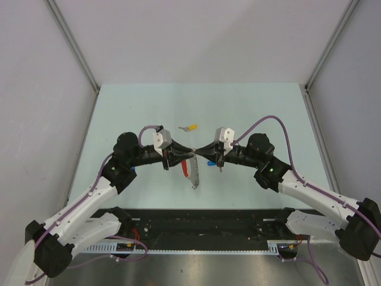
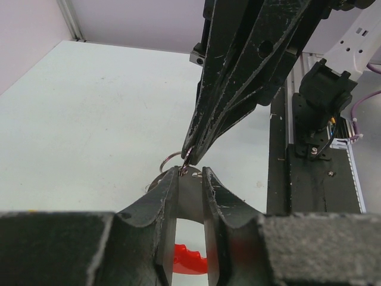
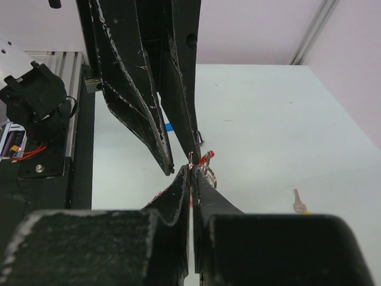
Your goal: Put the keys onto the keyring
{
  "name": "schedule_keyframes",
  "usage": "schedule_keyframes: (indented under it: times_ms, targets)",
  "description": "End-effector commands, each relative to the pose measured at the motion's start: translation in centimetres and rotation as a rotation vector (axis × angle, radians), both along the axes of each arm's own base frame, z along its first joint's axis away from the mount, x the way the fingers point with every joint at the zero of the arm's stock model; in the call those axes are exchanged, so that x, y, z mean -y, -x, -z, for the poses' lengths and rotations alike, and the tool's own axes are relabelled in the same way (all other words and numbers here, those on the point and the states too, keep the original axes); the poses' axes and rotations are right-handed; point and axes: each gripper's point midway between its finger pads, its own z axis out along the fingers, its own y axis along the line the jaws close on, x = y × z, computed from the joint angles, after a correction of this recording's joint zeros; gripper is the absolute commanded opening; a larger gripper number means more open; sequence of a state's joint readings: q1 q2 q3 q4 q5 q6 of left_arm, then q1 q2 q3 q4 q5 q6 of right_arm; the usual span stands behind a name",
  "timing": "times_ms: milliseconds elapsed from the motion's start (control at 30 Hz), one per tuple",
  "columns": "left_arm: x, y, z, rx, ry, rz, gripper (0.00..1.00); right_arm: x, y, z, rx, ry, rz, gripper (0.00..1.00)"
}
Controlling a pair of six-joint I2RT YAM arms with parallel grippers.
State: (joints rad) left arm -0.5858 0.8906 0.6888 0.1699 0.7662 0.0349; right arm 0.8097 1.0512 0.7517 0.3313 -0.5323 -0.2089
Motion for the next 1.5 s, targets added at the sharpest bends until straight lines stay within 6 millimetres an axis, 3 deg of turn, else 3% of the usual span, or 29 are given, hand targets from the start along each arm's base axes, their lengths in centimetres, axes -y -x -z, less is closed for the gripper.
schedule_keyframes:
  times_ms: [0, 333, 500, 667, 700, 767, 800, 867, 967, 1000, 1100, 1267, 1467]
  targets:
    - [0.5, 0.5, -2.1, 0.070, 0.036, 0.052, 0.25, -0.7, 0.9, -2.7, 0.047, -0.073, -0.051, 0.00]
    - [0.6, 0.3, -1.6, 0.053, 0.025, 0.049, 0.21, -1.0, 1.3, -2.7, 0.051, -0.076, -0.071, 0.00]
    - [0.6, 0.3, -1.6, 0.054, 0.026, 0.046, 0.01, -1.1, 1.5, -2.5, 0.046, -0.072, -0.077, 0.00]
    - [0.2, -0.1, -1.6, 0.054, 0.018, 0.003, 0.00, -0.8, 1.5, -2.5, 0.036, -0.066, -0.063, 0.00]
    - [0.0, -0.6, -1.5, 0.053, 0.014, -0.028, 0.00, -0.6, 1.4, -2.8, 0.037, -0.071, -0.048, 0.02]
    - [-0.4, -0.9, -1.5, 0.049, 0.005, -0.060, 0.00, -0.1, 1.3, -2.8, 0.025, -0.067, -0.024, 0.14]
    - [-0.5, -1.1, -1.4, 0.046, 0.001, -0.078, 0.00, 0.3, 0.7, -2.9, 0.018, -0.068, 0.019, 0.29]
    - [-1.0, -1.7, -1.2, 0.046, -0.014, -0.130, 0.00, 1.3, 0.4, -3.2, 0.007, -0.069, 0.074, 0.44]
    - [-2.0, -3.3, -0.3, 0.020, -0.066, -0.234, 0.00, 2.8, -1.3, -3.0, -0.042, -0.067, 0.213, 0.53]
    - [-2.3, -3.6, 0.7, -0.011, -0.108, -0.259, 0.00, 3.4, -2.3, -2.4, -0.071, -0.053, 0.279, 0.54]
    - [-2.6, -4.4, 1.6, -0.043, -0.153, -0.297, 0.00, 3.9, -3.3, -0.5, -0.149, -0.015, 0.342, 0.55]
    - [-2.4, -4.2, 1.6, -0.051, -0.150, -0.284, 0.00, 2.7, -3.8, 3.3, -0.273, 0.056, 0.347, 0.58]
    - [-2.8, -4.2, 2.3, -0.041, -0.208, -0.292, 0.00, 1.7, -4.3, 4.5, -0.296, 0.066, 0.348, 0.59]
